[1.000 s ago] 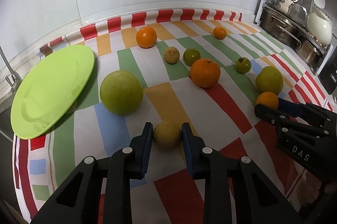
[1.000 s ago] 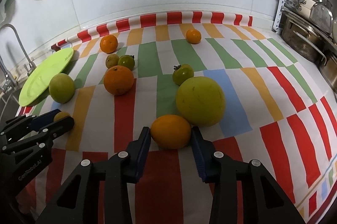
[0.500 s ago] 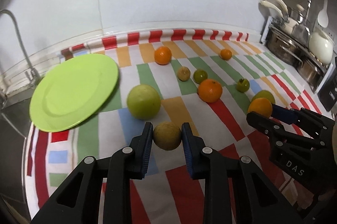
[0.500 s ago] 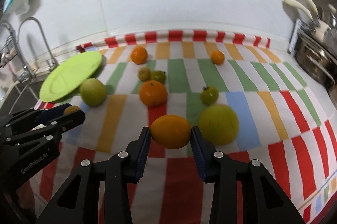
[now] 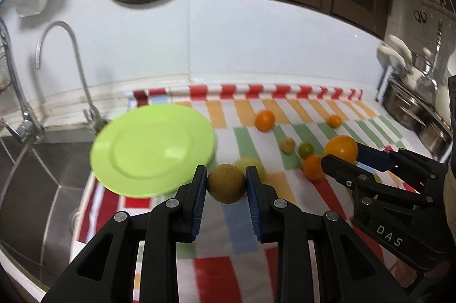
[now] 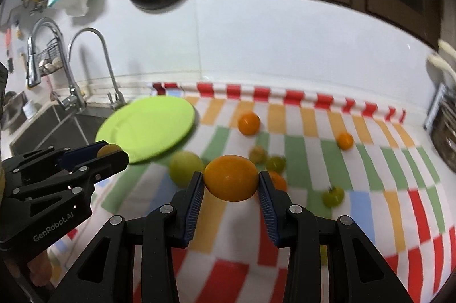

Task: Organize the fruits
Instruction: 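Carry the kiwi and tangerine to the green plate and open both tools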

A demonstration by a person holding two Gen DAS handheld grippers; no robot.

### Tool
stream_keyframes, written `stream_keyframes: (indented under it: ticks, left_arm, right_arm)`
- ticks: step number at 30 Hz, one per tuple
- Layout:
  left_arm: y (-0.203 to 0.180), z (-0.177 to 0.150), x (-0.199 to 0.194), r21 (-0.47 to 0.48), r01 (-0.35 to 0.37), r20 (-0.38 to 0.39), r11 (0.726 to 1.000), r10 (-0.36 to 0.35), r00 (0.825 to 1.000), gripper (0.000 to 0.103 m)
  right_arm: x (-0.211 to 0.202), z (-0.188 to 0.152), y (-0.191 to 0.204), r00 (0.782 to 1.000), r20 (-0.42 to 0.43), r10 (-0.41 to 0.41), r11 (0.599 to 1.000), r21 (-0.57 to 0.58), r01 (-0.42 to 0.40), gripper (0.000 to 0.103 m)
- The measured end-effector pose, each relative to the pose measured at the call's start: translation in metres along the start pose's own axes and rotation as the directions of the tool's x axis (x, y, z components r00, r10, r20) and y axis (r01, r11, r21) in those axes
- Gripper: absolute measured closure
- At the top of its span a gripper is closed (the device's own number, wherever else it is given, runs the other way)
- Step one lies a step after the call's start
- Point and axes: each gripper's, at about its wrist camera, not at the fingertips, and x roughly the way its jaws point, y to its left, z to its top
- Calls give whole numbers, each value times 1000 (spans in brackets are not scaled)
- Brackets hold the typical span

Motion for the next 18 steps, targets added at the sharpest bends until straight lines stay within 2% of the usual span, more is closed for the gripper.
stream_keyframes:
  ticks: [10, 18]
  left_arm:
    - [39, 22, 7, -25, -101, 43, 995, 102, 994, 75]
    - [81, 33, 38, -54, -162, 9, 985, 162, 987, 75]
  right_arm:
    - [28, 45, 29, 996, 46, 75, 996, -58, -72, 63]
    - [73, 75, 58, 991, 0, 135, 985, -106, -134, 63]
